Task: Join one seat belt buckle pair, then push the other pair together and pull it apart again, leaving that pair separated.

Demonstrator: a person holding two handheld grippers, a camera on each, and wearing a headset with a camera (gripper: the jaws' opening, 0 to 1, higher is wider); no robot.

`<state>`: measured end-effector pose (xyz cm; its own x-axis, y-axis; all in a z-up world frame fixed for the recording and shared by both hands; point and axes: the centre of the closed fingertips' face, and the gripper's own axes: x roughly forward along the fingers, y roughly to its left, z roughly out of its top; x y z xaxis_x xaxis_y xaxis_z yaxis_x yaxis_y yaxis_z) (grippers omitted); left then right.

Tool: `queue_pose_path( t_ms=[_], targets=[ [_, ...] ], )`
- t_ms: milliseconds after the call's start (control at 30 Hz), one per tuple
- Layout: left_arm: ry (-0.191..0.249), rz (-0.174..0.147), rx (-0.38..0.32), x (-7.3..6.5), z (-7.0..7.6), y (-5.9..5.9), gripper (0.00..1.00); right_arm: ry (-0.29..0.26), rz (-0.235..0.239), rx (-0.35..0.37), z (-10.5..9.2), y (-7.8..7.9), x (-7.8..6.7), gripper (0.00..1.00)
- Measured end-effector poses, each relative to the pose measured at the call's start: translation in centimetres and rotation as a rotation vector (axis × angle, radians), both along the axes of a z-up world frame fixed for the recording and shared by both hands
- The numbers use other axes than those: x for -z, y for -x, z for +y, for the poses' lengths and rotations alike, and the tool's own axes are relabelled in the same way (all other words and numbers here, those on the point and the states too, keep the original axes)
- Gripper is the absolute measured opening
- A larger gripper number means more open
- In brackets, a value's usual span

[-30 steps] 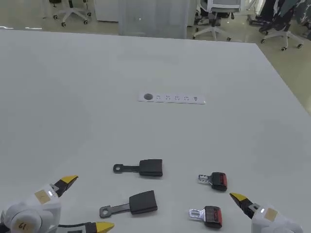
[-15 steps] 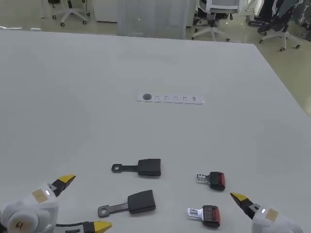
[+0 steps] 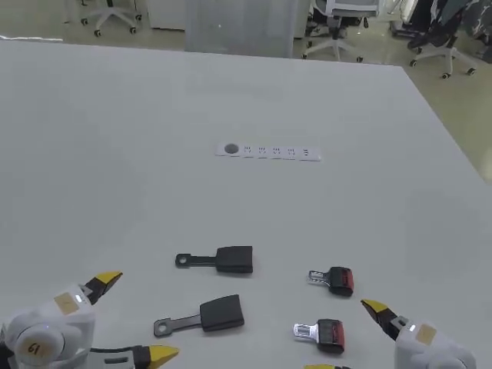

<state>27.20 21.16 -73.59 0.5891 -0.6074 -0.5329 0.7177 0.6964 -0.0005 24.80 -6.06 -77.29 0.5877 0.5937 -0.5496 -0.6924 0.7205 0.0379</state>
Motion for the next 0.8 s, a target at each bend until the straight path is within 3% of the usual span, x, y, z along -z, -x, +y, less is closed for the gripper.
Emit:
queue_pose_path(
  t_ms=[800],
  targets=[
    [0.003,0.002,0.003,0.11,-0.53,0.15,0.97,-0.002,-0.007,-0.013,-0.15,0.28,-0.21,0.96]
  ],
)
